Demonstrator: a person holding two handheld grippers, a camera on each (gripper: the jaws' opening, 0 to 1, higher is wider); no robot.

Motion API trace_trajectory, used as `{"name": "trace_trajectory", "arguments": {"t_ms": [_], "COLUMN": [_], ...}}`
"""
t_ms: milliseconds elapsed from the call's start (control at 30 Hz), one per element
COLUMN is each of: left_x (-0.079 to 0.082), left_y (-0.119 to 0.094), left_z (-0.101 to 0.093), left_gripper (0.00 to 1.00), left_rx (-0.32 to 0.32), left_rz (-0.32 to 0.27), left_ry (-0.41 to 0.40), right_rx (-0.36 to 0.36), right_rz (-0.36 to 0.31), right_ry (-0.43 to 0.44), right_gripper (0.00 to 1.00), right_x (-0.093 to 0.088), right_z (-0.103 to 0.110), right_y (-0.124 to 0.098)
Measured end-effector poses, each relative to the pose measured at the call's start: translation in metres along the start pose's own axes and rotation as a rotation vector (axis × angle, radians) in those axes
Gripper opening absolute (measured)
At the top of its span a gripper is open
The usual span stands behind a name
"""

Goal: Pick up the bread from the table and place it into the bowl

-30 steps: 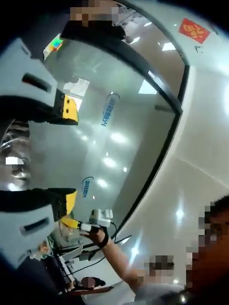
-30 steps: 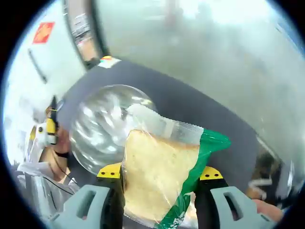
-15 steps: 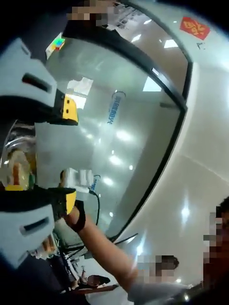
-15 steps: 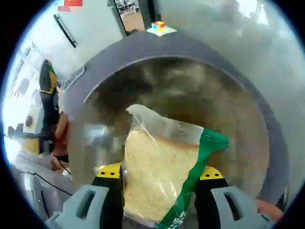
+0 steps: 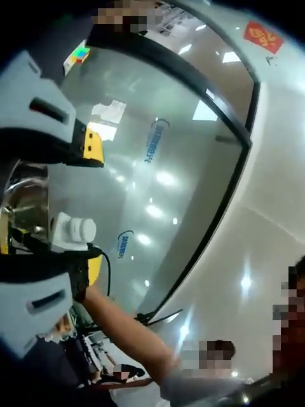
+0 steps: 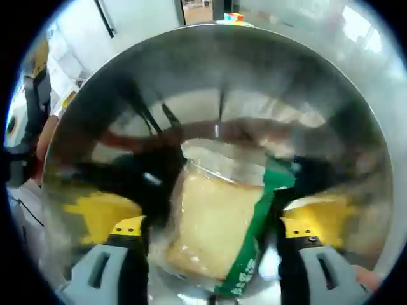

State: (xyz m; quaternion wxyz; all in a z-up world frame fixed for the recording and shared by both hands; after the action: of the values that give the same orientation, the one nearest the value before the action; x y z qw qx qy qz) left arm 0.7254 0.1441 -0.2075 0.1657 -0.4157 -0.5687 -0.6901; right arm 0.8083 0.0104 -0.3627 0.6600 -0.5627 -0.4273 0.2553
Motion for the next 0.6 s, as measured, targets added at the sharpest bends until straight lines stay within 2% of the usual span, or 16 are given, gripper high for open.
{"name": "trace_trajectory", "arguments": {"t_ms": [67,133,200,267,333,367,400,433,500,600], "left_x": [0.0,0.0,0.001,0.001,0.002,0.003,0.003,0.004,0.004,0.004], "left_y": [0.0,-0.001,-0.001,-0.001,-0.001,-0.001,-0.001,-0.001,-0.001,-0.002], "left_z": [0.001,0.002,0.002,0.003,0.003,0.003,0.003,0.004,0.005,0.007], "left_gripper": [0.46,0.46,0.46,0.46,0.46,0.46,0.45,0.45,0.45,0.45], "left_rx": [0.003,0.008,0.01,0.011,0.009,0.009,0.01,0.012,0.017,0.025], "left_rz": [-0.002,0.001,-0.003,-0.003,-0.009,-0.011,-0.011,-0.012,-0.016,-0.017], "left_ry": [-0.003,-0.005,-0.014,-0.016,-0.021,-0.02,-0.019,-0.018,-0.028,-0.047], "right_rx": [-0.011,0.02,0.017,-0.026,-0.039,-0.057,-0.069,-0.111,-0.172,-0.251], "right_rz": [-0.013,-0.11,-0.158,-0.21,-0.277,-0.325,-0.342,-0.366,-0.4,-0.381], "right_ry": [-0.007,0.04,0.047,0.019,0.057,0.083,0.095,0.121,0.161,0.257], "right_gripper": [0.63,0.64,0.63,0.64,0.65,0.66,0.67,0.68,0.67,0.72], "right_x": [-0.002,0.006,0.006,0.002,-0.004,-0.011,-0.016,-0.029,-0.046,-0.09], "right_z": [-0.002,0.001,0.001,-0.004,-0.009,-0.014,-0.018,-0.027,-0.042,-0.07], "right_y": [-0.014,-0.037,-0.066,-0.099,-0.134,-0.158,-0.169,-0.191,-0.215,-0.242]}}
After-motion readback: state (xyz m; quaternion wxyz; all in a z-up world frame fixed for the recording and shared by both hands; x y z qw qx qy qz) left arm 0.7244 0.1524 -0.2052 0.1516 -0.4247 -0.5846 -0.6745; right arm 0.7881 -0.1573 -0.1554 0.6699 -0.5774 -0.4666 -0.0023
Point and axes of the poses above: the point that each gripper's makers call its tool centre point, and the gripper's own axes: y roughly forward along the fingers, z roughly to its left, x roughly out of its top, the point moved 3 cm from there along -y, roughly backward along the fingers, and after that the axes turned 5 degrees about y, right-handed, at the moved point
